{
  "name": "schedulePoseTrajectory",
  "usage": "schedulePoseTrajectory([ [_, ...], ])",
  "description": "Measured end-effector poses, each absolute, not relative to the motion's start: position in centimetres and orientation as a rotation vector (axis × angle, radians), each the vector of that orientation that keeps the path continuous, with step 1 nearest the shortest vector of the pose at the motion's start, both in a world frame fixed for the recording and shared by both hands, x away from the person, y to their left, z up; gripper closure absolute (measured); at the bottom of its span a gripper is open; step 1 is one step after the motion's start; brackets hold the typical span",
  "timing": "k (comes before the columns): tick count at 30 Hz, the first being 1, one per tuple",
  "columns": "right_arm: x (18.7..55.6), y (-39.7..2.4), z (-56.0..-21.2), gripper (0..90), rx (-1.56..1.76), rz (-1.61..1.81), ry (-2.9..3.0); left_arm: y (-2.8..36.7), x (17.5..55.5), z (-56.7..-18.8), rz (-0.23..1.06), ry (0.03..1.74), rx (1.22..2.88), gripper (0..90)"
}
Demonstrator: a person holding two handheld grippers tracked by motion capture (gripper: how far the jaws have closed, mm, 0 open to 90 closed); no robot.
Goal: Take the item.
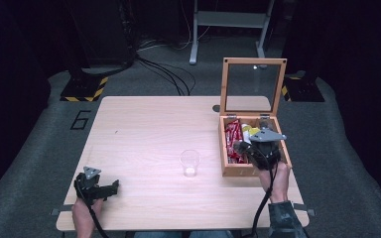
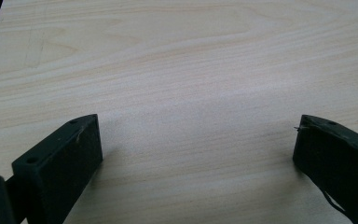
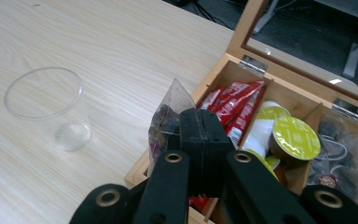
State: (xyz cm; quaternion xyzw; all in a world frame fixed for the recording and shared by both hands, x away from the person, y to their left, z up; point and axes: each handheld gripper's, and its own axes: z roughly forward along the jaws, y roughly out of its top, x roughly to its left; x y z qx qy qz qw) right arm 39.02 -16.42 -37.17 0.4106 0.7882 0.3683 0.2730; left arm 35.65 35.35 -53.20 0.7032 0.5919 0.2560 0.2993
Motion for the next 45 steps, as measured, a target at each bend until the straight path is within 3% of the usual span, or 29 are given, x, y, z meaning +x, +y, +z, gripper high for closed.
schedulePoseTrajectory([
  [45,39.9,-6.8,-37.9,90.0,0.880,1.054,2.315,35.4,35.7,-53.2,0.674,1.574,1.869,1.1],
])
